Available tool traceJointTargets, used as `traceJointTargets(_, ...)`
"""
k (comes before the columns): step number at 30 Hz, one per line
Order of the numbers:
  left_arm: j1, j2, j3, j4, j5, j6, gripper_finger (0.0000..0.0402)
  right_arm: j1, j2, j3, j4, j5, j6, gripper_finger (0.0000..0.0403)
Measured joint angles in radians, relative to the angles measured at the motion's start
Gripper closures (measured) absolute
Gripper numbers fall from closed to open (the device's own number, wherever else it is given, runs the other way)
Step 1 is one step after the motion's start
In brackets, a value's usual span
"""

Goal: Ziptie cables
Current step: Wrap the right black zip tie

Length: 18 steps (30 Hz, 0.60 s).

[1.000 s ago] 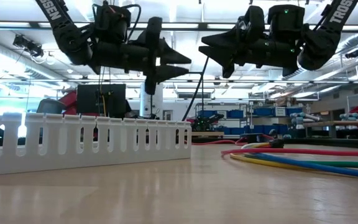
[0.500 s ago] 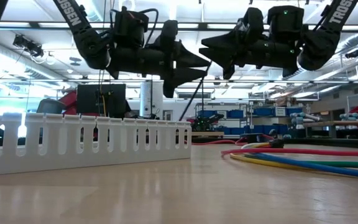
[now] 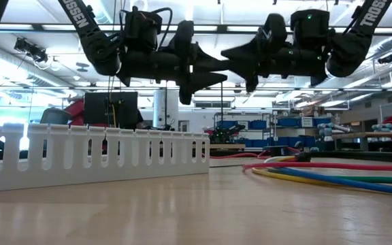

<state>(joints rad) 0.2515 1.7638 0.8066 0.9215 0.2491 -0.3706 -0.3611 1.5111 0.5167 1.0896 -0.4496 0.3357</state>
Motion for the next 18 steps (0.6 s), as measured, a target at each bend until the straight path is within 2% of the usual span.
traceJointTargets(5, 0.009, -0.001, 0.0, -0.097, -0.001, 0.031, 0.0245, -0.081, -0.097, 0.0, -0.345, 0.021, -0.015, 0.03)
traceJointTargets(9, 0.01, -0.001, 0.016, -0.218, -0.028, 0.084, 0.0245, -0.102, -0.229, 0.0, -0.653, 0.155, -0.091, 0.0317)
traceJointTargets(13, 0.008, 0.01, 0.1, -0.382, -0.081, 0.158, 0.0245, -0.091, -0.367, 0.0, -0.886, 0.284, -0.12, 0.0331)
traceJointTargets(18, -0.015, 0.099, 0.237, -0.566, -0.108, 0.213, 0.0245, -0.073, -0.51, 0.0, -1.058, 0.35, -0.102, 0.0336)
